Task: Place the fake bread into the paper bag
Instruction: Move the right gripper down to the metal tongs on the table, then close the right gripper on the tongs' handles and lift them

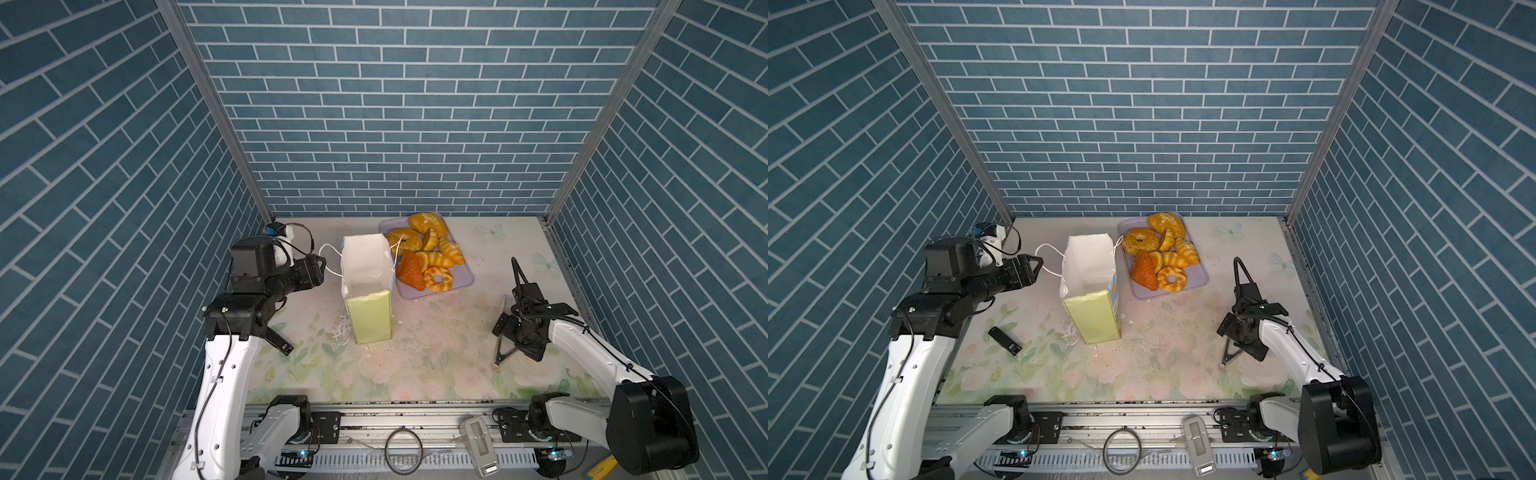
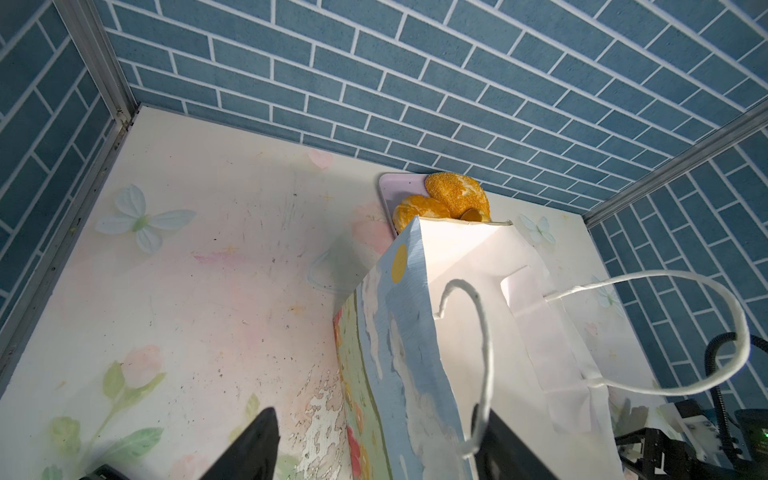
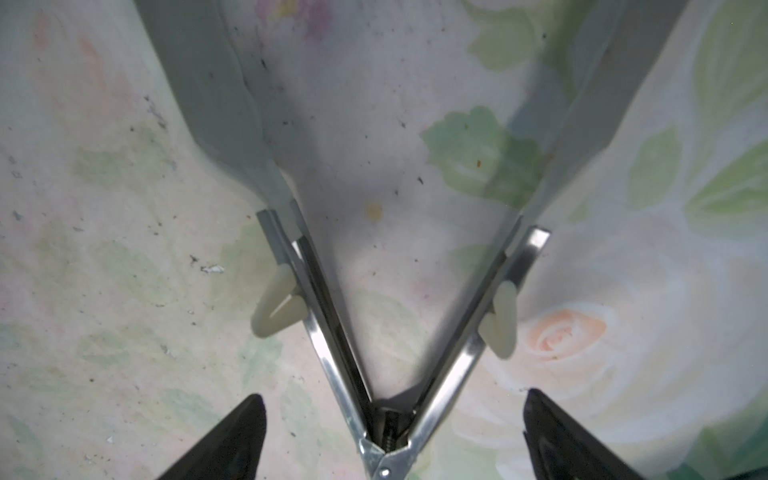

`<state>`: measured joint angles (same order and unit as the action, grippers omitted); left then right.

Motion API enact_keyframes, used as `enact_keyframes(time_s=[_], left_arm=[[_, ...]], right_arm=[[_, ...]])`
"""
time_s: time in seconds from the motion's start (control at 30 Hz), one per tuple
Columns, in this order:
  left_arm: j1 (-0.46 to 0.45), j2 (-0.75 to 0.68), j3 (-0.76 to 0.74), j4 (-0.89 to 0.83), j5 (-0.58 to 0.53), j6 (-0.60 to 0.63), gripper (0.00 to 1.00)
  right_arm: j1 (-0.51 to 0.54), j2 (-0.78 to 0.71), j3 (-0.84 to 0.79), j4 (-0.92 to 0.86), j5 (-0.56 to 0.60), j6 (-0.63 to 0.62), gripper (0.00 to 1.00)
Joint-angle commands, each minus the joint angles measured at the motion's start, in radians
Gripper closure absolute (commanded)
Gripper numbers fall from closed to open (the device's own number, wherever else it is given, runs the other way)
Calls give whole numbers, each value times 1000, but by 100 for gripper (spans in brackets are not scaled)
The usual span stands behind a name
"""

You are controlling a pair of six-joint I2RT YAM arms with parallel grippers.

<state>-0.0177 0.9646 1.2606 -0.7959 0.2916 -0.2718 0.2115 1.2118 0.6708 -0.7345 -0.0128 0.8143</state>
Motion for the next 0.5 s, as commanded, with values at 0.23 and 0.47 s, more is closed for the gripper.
enact_keyframes(time_s=[0.23, 0.47], left_arm=[[4, -20, -16, -11, -38, 14, 25], [4, -21, -25, -15, -36, 17, 25]], right_arm=[[-21, 57, -27, 44, 17, 7, 12], [-25, 117, -7, 66, 56, -51, 27]])
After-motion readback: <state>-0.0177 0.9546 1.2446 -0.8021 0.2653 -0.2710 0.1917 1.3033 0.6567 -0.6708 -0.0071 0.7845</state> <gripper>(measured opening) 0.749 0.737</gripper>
